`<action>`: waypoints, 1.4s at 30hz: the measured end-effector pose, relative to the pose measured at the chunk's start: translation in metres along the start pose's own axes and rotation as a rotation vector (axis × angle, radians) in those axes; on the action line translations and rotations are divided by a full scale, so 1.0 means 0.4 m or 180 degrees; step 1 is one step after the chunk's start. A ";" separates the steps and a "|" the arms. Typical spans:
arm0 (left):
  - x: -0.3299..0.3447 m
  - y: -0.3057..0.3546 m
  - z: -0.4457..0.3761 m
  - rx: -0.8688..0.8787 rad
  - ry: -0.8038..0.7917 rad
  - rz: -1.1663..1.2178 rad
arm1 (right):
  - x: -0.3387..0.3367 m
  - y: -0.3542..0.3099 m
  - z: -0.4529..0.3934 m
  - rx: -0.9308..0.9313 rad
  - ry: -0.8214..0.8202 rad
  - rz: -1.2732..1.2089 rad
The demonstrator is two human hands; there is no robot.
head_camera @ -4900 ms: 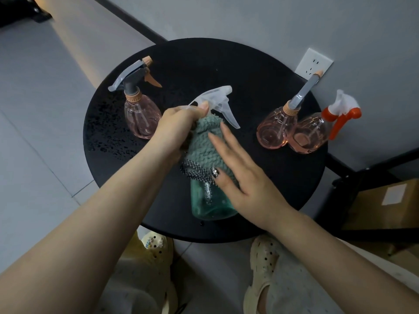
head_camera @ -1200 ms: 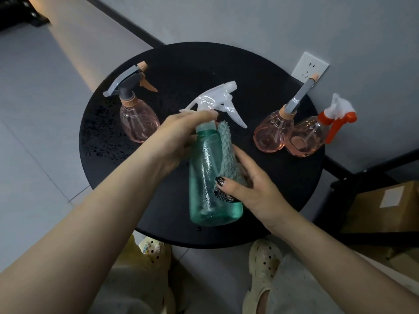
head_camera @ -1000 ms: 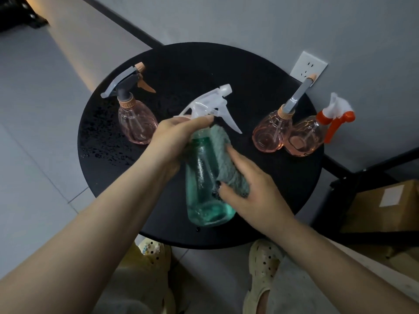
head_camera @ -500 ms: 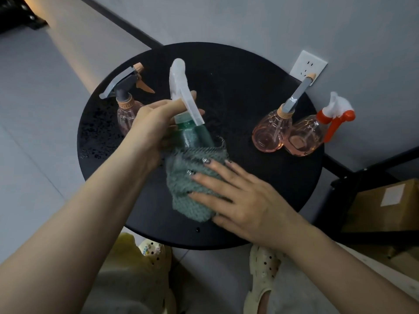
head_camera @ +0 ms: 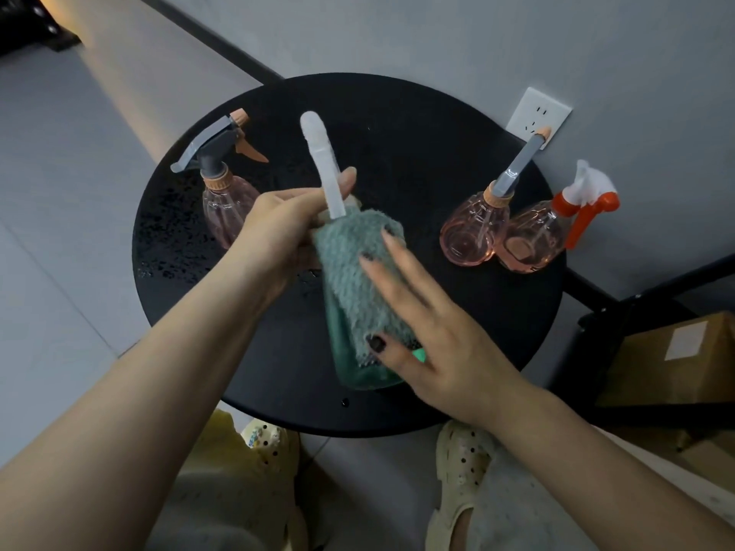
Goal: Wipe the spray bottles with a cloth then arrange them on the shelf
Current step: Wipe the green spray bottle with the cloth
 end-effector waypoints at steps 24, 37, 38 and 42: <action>0.004 -0.026 -0.010 0.0003 0.0082 -0.0214 | -0.011 -0.011 -0.006 0.0240 0.0195 -0.0392; -0.019 -0.015 -0.015 0.0013 0.0278 -0.0361 | 0.013 -0.066 0.011 -0.0604 0.0100 0.0974; -0.012 -0.018 -0.013 -0.0020 0.0267 -0.0404 | 0.001 -0.049 0.003 -0.0355 0.0190 0.0774; 0.013 -0.033 -0.004 -0.0105 0.0197 -0.0350 | -0.009 0.007 -0.017 0.0402 0.0206 -0.0308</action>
Point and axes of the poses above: each hand's wrist, its own z-axis away from the middle knuckle, its own x-axis out of the palm, y = z × x, the point moved 9 cm from there along -z, towards the middle knuckle, and after that the axes turned 3 degrees about -y, right-handed, at the moved point
